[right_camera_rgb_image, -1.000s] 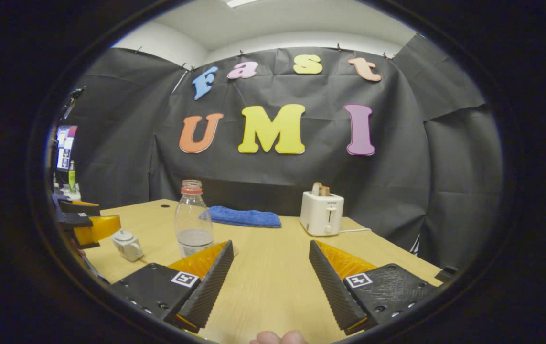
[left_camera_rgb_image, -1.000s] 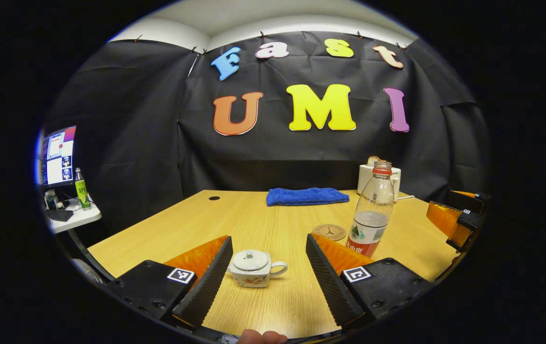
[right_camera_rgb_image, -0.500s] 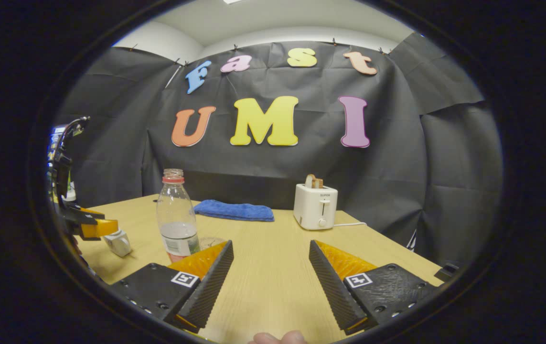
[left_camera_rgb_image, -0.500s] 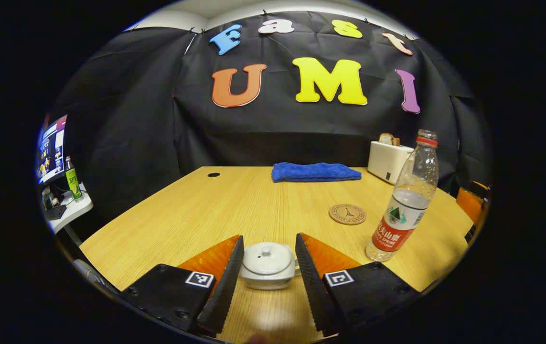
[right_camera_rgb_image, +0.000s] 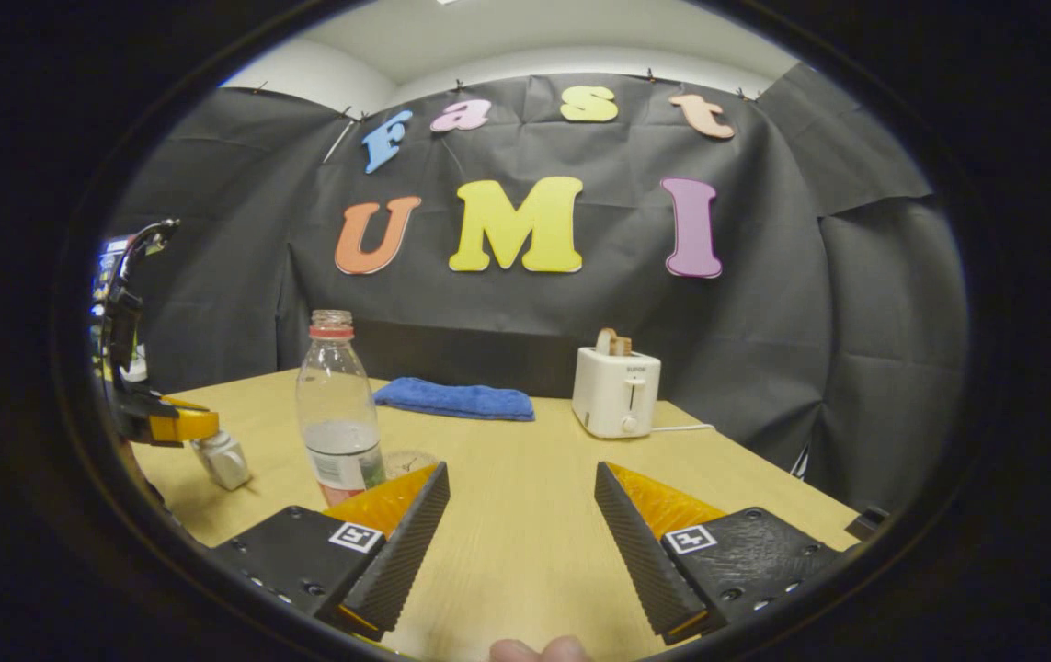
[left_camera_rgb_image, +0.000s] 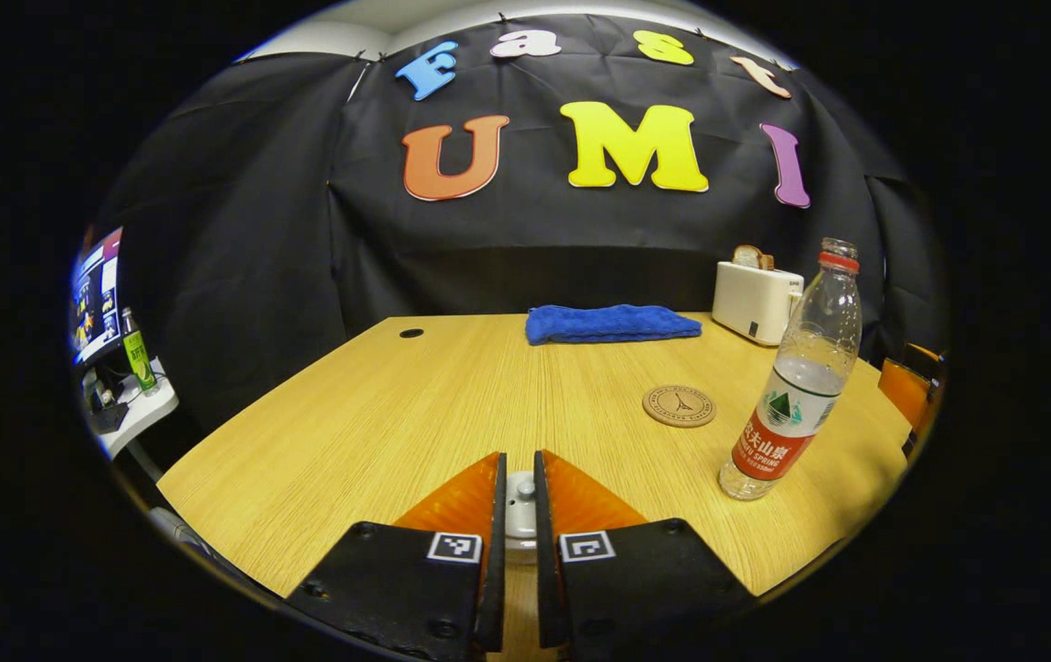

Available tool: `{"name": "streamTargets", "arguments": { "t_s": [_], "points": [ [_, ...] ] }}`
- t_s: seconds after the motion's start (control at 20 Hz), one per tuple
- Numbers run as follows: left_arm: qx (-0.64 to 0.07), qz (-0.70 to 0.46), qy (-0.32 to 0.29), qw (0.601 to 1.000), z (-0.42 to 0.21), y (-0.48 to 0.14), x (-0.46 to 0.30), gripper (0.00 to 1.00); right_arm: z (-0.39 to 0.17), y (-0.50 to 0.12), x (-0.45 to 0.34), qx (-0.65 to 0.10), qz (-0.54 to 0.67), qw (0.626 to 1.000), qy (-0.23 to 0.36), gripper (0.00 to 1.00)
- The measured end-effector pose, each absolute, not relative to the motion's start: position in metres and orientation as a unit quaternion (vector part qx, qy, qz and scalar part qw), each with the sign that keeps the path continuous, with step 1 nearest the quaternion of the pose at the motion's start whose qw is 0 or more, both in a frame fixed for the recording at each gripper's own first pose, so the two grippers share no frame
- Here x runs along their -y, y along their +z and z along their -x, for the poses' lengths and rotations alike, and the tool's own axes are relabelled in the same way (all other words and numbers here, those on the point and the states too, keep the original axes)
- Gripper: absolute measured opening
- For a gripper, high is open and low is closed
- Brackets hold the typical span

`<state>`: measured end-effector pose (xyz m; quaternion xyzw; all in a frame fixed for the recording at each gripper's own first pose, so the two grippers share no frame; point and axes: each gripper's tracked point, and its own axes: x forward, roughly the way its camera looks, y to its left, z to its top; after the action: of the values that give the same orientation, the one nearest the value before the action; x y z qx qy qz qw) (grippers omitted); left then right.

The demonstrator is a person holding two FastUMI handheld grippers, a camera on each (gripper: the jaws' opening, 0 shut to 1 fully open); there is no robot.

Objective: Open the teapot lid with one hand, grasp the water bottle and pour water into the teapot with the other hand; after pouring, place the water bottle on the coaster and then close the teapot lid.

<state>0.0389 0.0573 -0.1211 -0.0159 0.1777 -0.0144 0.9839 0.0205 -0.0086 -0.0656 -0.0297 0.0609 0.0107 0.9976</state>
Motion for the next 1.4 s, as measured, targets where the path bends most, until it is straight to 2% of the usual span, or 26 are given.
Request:
{"name": "streamTargets", "arguments": {
  "t_s": [0.1,0.2,0.35,0.45,0.55,0.65,0.8,1.4],
  "points": [
    [-0.176,0.013,-0.018,0.984,-0.039,-0.120,-0.056,0.07,-0.018,-0.064,0.004,-0.057,0.024,0.998,0.024,0.95],
    [-0.173,0.012,-0.023,0.985,-0.039,-0.118,-0.056,0.05,-0.015,-0.061,-0.002,-0.051,0.019,0.998,0.040,0.97],
    [-0.166,0.023,-0.025,0.986,-0.038,-0.113,-0.058,0.03,-0.010,-0.055,-0.015,-0.042,0.017,0.997,0.071,0.95],
    [-0.157,0.031,-0.025,0.987,-0.036,-0.107,-0.060,0.03,-0.003,-0.051,-0.029,-0.037,0.012,0.994,0.099,0.98],
    [-0.146,0.036,-0.027,0.988,-0.033,-0.098,-0.061,0.03,0.003,-0.056,-0.049,-0.050,0.001,0.989,0.138,0.95],
    [-0.137,0.044,-0.032,0.989,-0.030,-0.090,-0.061,0.03,0.005,-0.064,-0.063,-0.066,0.003,0.985,0.157,0.98],
    [-0.124,0.058,-0.036,0.990,-0.022,-0.081,-0.061,0.03,0.000,-0.074,-0.077,-0.085,0.003,0.982,0.166,0.95],
    [-0.107,0.089,-0.041,0.989,-0.007,-0.065,-0.068,0.03,-0.052,-0.094,-0.122,-0.120,-0.003,0.977,0.176,0.97]
  ]
}}
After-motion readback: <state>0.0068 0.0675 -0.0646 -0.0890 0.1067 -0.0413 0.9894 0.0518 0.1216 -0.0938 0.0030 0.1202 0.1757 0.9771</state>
